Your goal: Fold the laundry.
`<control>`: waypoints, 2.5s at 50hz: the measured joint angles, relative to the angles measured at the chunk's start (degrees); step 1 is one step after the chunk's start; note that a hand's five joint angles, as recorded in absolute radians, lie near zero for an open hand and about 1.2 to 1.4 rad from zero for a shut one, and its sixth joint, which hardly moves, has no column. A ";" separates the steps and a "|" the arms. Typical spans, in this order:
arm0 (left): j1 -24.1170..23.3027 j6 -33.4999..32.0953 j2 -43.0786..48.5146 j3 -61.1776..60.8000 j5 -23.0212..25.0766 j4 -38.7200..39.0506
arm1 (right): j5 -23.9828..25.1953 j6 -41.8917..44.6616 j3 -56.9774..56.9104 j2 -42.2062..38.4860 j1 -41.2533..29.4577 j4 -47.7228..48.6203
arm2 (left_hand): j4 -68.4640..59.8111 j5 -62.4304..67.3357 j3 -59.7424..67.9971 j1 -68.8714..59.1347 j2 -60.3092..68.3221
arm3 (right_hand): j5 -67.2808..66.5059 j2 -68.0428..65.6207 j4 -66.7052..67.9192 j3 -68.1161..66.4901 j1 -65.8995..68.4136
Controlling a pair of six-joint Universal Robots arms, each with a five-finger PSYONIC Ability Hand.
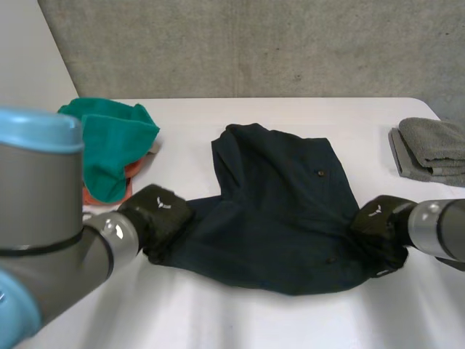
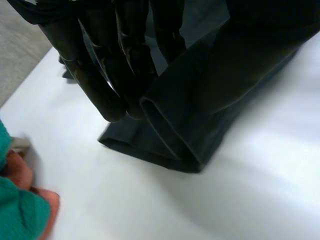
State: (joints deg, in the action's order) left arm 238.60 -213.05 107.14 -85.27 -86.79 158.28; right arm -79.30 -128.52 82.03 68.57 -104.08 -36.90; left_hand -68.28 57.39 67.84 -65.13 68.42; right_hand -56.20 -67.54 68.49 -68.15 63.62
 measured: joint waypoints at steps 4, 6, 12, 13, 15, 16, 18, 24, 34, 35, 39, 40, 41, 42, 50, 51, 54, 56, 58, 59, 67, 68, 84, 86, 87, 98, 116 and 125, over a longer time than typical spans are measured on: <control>0.50 0.92 3.98 6.35 -1.00 0.59 | -0.06 -2.82 -2.14 -2.97 -0.70 4.52 | 0.00 -0.01 0.00 0.00 0.00 | -0.96 0.00 0.00 0.00 0.00; 0.69 2.39 5.76 10.45 -1.91 0.52 | -0.26 -4.89 -3.79 -3.73 -1.01 6.39 | 0.00 0.00 0.00 0.00 0.00 | -1.12 0.00 0.00 0.00 0.00; 0.60 7.87 6.15 21.86 -3.87 -2.37 | -0.76 -11.28 -9.78 -1.08 -1.07 8.69 | 0.00 0.00 0.00 0.00 0.00 | -1.35 0.00 0.00 0.00 0.00; 0.38 9.44 4.88 24.77 -4.12 -3.65 | -0.80 -12.55 -11.15 0.21 -0.97 8.88 | 0.00 0.00 0.00 0.00 0.00 | -1.35 0.00 0.00 0.00 0.00; -0.01 11.40 2.68 28.24 -4.33 -5.35 | -0.76 -14.92 -13.84 3.07 -0.73 9.15 | 0.00 0.00 0.00 0.00 0.00 | -1.35 0.00 0.00 0.00 0.00; -0.21 12.29 1.46 29.85 -4.42 -6.08 | -0.76 -15.88 -15.03 4.37 -0.60 9.27 | 0.00 0.00 0.00 0.00 0.00 | -1.35 0.00 0.00 0.00 0.00; -0.69 13.91 -1.06 32.85 -4.51 -7.43 | -0.61 -17.89 -17.51 7.08 -0.29 9.49 | 0.00 0.01 0.00 0.00 0.00 | -1.35 0.00 0.01 0.00 0.00; -1.95 17.04 -7.14 40.05 -5.03 -9.37 | -0.56 -22.61 -24.94 12.97 0.38 9.70 | 0.00 0.00 0.00 0.00 0.00 | -1.35 0.00 0.05 0.00 0.00; -3.36 19.67 -12.83 46.98 -7.54 -9.63 | -1.14 -29.40 -36.14 18.16 1.52 9.06 | -0.01 0.00 0.00 0.00 0.00 | -1.35 0.00 0.16 0.00 0.00; -3.53 19.81 -13.14 47.44 -7.72 -9.56 | -1.18 -30.04 -36.95 18.36 1.64 9.00 | -0.01 0.00 0.00 0.00 0.00 | -1.35 0.00 0.16 0.00 0.00; -3.92 20.15 -13.71 49.37 -8.45 -8.93 | -1.27 -32.47 -39.28 18.48 2.07 8.94 | -0.01 -0.01 0.00 0.00 0.00 | -1.35 0.00 0.16 0.00 0.00; -3.92 20.16 -13.69 49.55 -8.51 -8.84 | -1.28 -32.79 -39.48 18.38 2.13 8.96 | -0.01 0.00 0.00 0.00 0.00 | -1.35 0.00 0.16 0.00 0.00; -3.83 20.16 -13.36 50.23 -8.78 -8.42 | -1.32 -33.53 -39.86 17.90 2.24 9.12 | -0.01 0.00 0.00 0.00 0.00 | -1.35 0.00 0.17 0.00 0.00; -3.59 20.13 -12.68 50.89 -9.02 -7.93 | -1.41 -34.00 -39.96 17.24 2.23 9.35 | -0.01 0.00 0.00 0.00 0.00 | -1.35 0.00 0.17 0.00 0.00; -0.24 19.71 -0.77 55.17 -9.74 -3.82 | -3.73 -35.37 -37.35 9.28 -0.72 14.27 | -0.03 0.00 0.00 0.00 0.01 | -2.30 -0.01 0.17 0.00 0.00; 0.05 19.68 0.59 55.57 -9.74 -3.41 | -3.99 -35.38 -36.97 8.52 -1.07 15.05 | -0.03 0.00 0.00 0.00 0.01 | -2.34 -0.04 0.17 0.00 0.00; 1.45 19.43 8.74 58.53 -9.78 -0.46 | -5.98 -35.37 -34.76 4.04 -3.02 20.95 | -0.04 0.00 0.00 0.00 0.01 | -2.49 -0.23 0.18 -0.01 0.00; 1.54 19.40 9.46 58.84 -9.77 -0.16 | -6.21 -35.36 -34.56 3.65 -3.18 21.59 | -0.04 0.00 0.00 0.00 0.01 | -2.49 -0.23 0.18 -0.05 0.00; 2.30 18.97 17.43 63.43 -9.63 3.42 | -9.10 -35.21 -32.84 -0.59 -4.90 29.85 | -0.05 0.00 0.00 0.00 0.07 | -2.51 -0.23 0.19 -0.18 0.00; 2.55 18.66 21.86 66.58 -9.41 5.45 | -10.98 -34.97 -32.08 -3.38 -5.88 35.92 | -0.11 0.00 0.00 0.00 0.07 | -2.54 -0.23 0.19 -0.18 0.00; 3.77 16.55 40.87 82.06 -6.92 11.30 | -14.39 -29.26 -33.75 -17.46 -9.15 58.52 | -0.21 0.00 0.00 0.00 0.07 | 10.67 12.67 -12.87 12.85 -10.20; 3.94 16.37 42.37 82.93 -6.36 11.49 | -14.28 -28.18 -34.63 -19.08 -9.43 59.17 | 15.40 -14.53 -16.07 15.34 -16.74 | 20.07 22.13 -21.87 21.95 -20.56; 10.62 14.49 36.50 65.67 -4.78 17.10 | -12.13 -33.36 -42.21 -23.06 -10.10 27.96 | 56.78 -54.57 -55.74 54.36 -56.68 | 53.41 55.64 -56.09 56.24 -51.08; 11.56 14.32 32.78 61.14 -5.26 17.45 | -9.89 -35.05 -40.96 -21.87 -10.29 25.00 | 56.78 -54.57 -55.74 54.36 -56.76 | 53.41 55.64 -56.09 56.24 -51.08; 11.86 14.25 31.30 59.33 -5.37 17.50 | -9.04 -35.52 -40.50 -21.48 -10.44 23.96 | 56.78 -54.58 -55.74 54.36 -56.76 | 53.42 55.64 -56.09 56.24 -51.08; 14.55 12.99 10.01 30.17 -4.33 12.63 | -1.81 -35.64 -30.24 -16.24 -15.94 7.14 | 56.78 -54.57 -55.74 54.37 -56.80 | 38.38 40.01 -41.00 40.81 -35.78; 22.44 8.91 -9.55 -6.94 7.64 2.56 | 10.71 -32.61 2.64 -0.45 -23.53 12.42 | 44.94 -44.04 -44.78 41.29 -45.32 | 19.04 20.19 -21.21 20.96 -16.43; 28.05 3.89 -10.83 -15.89 12.41 1.59 | 11.03 -29.80 9.08 -2.82 -27.28 22.64 | 36.65 -36.02 -36.00 33.30 -36.70 | 28.98 29.19 -30.30 29.64 -25.22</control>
State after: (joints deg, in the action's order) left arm 266.65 -209.16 96.31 -101.16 -74.38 159.87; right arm -68.28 -158.33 91.10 65.75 -131.36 -14.26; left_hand -31.63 21.37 31.85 -31.82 31.72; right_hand -27.22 -38.35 38.20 -38.51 38.40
